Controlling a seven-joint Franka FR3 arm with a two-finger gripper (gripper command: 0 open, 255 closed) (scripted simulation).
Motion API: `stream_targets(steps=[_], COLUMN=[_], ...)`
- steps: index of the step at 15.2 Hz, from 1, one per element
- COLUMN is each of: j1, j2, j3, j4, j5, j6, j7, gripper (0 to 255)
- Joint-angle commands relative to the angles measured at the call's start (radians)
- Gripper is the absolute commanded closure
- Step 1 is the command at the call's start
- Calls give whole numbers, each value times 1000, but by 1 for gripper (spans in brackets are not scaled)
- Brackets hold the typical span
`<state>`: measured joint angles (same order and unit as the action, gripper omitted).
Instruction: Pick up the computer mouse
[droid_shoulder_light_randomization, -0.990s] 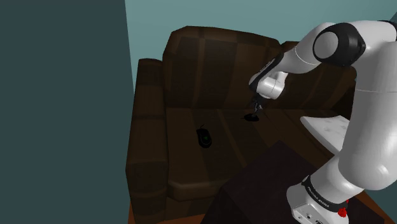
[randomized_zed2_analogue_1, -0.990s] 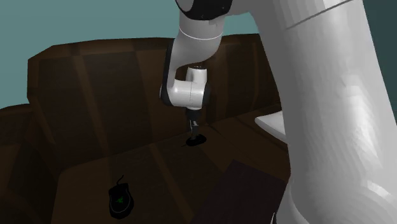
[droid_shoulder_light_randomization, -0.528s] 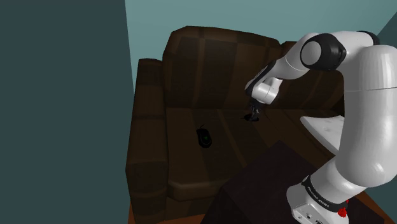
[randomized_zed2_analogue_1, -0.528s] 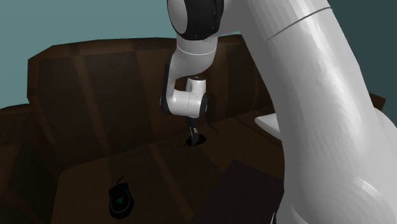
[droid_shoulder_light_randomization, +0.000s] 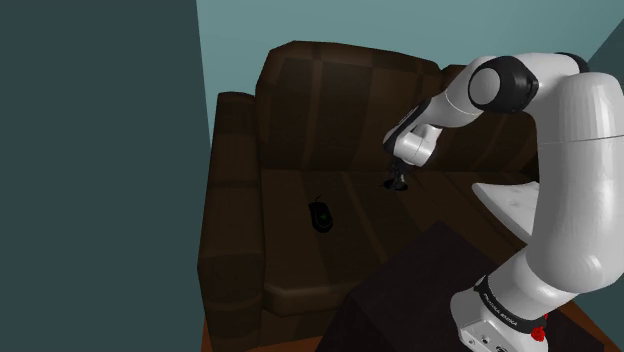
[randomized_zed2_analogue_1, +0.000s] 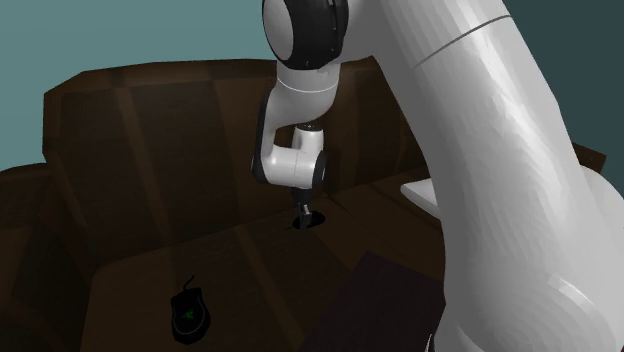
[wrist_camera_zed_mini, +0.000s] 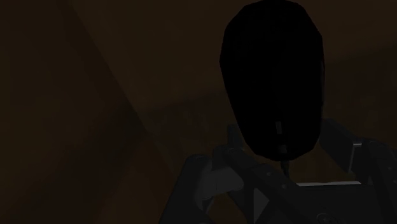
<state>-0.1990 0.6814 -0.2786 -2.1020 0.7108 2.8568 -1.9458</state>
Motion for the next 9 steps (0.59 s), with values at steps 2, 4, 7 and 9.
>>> stream_targets(steps=[2,4,7,9], j1=[0,-1,15,31], j2=[3,3,-22,-47], j3=[0,1,-20,-40], j4=[1,1,-11,-23], j5=[0,0,-15,-30], j6=[-1,0,-17,-33], j7=[1,0,14,28], gripper=[255,255,255,255])
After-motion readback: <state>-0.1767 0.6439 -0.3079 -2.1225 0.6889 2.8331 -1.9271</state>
